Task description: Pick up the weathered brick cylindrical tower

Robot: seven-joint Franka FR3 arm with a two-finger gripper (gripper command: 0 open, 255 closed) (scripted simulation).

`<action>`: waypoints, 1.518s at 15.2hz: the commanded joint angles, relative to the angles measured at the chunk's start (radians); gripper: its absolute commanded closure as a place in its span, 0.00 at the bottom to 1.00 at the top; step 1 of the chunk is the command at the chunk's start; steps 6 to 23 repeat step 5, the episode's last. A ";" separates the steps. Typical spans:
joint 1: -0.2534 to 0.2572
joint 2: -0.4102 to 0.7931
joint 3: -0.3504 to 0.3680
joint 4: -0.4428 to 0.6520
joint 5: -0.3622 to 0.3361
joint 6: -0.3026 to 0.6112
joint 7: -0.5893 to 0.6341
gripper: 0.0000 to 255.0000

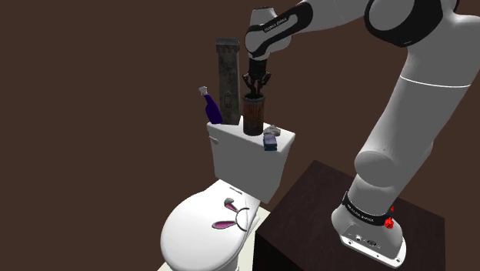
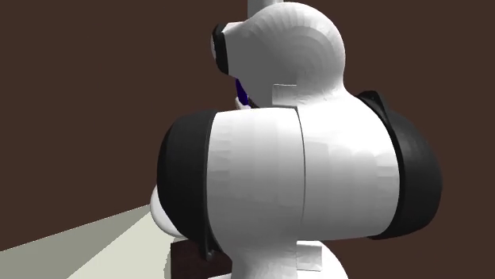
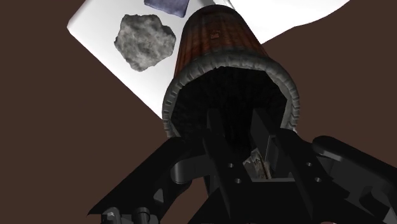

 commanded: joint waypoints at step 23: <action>0.001 -0.011 0.001 0.045 0.002 -0.055 -0.004 1.00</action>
